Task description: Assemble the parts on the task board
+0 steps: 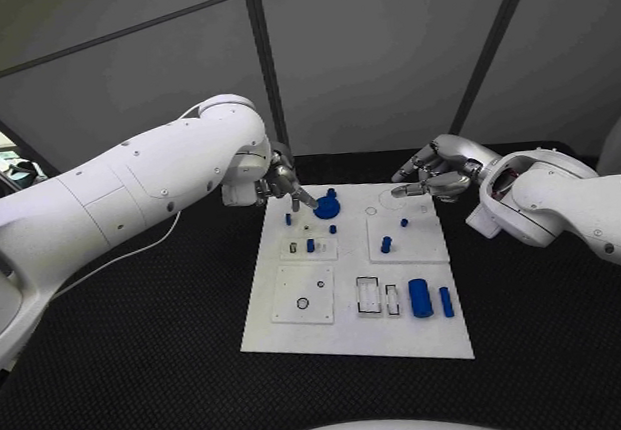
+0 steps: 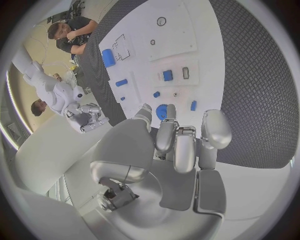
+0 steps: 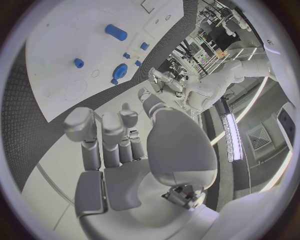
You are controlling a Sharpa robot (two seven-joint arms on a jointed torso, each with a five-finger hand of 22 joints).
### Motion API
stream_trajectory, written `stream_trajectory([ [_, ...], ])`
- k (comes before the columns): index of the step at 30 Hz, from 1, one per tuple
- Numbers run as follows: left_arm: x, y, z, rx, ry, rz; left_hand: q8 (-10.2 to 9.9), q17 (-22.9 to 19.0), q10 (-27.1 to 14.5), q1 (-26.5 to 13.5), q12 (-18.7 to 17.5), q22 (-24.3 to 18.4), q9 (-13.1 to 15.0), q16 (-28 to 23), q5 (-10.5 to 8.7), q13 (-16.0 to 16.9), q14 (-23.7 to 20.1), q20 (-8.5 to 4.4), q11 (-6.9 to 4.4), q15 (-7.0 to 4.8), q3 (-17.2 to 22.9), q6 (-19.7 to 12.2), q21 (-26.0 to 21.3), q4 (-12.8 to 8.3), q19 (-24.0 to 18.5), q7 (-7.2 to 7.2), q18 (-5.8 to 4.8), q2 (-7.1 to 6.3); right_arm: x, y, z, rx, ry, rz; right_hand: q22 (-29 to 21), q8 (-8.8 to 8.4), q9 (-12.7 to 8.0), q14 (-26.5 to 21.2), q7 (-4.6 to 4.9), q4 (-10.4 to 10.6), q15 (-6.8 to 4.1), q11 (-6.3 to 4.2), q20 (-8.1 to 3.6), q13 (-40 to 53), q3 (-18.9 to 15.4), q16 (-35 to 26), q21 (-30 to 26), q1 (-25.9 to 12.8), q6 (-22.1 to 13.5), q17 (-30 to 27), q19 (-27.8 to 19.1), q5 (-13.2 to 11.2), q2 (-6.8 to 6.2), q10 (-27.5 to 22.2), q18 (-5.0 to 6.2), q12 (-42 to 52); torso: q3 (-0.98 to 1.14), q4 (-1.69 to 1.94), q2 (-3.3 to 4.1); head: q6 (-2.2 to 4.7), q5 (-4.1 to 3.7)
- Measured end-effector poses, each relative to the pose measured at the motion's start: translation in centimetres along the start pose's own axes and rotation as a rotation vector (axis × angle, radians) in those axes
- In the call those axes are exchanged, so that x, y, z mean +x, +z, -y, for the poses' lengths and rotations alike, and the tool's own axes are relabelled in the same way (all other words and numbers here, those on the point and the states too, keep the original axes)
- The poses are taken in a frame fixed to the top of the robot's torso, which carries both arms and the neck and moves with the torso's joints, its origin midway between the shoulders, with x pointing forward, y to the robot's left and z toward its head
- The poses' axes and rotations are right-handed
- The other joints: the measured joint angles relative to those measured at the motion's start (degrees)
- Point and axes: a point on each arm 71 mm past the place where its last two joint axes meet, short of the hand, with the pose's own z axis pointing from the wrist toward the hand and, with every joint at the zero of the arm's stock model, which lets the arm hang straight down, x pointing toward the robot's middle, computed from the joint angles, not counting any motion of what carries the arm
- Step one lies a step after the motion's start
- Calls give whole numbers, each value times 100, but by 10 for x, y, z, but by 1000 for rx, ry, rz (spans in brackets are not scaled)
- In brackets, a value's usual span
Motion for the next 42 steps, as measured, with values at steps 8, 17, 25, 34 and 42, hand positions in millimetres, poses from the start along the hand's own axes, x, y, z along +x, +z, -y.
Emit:
stream_trajectory([
  [8,-12,15,-11,-61,-45,52,-151,0,-51,208,-86,-3,-547,-37,355,-1,0,55,7,-1,26,179,-68,-48,12,32,0,78,1,1,-2,-3,1,-2,0,0,0,0,0,0,0,0,0,0,0,0,0,0,0,0,0,0,0,0,0,0,-4,-11,12,47,10],
  [17,-2,35,-17,-103,-15,53,-151,0,-51,138,-64,64,-778,49,-56,-3,0,62,7,-1,-168,225,-36,113,63,36,1,8,3,2,-3,-6,1,-4,0,0,0,0,0,0,0,0,0,0,0,0,0,0,0,0,0,0,0,0,1,0,-7,-15,14,27,13],
  [25,4,46,-26,-133,4,54,-151,0,-51,77,-64,95,-863,95,-194,-2,0,67,6,-1,-277,266,-36,190,100,36,1,-21,3,3,-4,-8,2,-5,0,0,0,0,0,0,0,0,0,0,0,0,0,0,0,0,0,0,0,0,0,0,-5,-16,13,4,34],
  [34,3,49,-32,-151,20,70,-151,0,-50,55,-43,100,-883,116,-207,-2,0,67,6,-1,-331,266,-13,213,100,36,2,-43,4,3,-4,-10,2,-6,0,0,0,0,0,0,0,0,0,0,0,0,0,0,0,0,0,0,0,0,1,0,-3,-15,8,-4,34],
  [42,3,50,-31,-151,32,67,-125,0,-28,55,-16,128,-895,139,-207,-2,0,66,-16,-1,-331,306,-13,213,99,35,2,-43,4,4,-4,-10,2,-6,1,0,0,0,20,0,0,0,0,1,0,0,0,-23,-20,8,0,0,24,0,0,0,0,-11,5,-9,30],
])
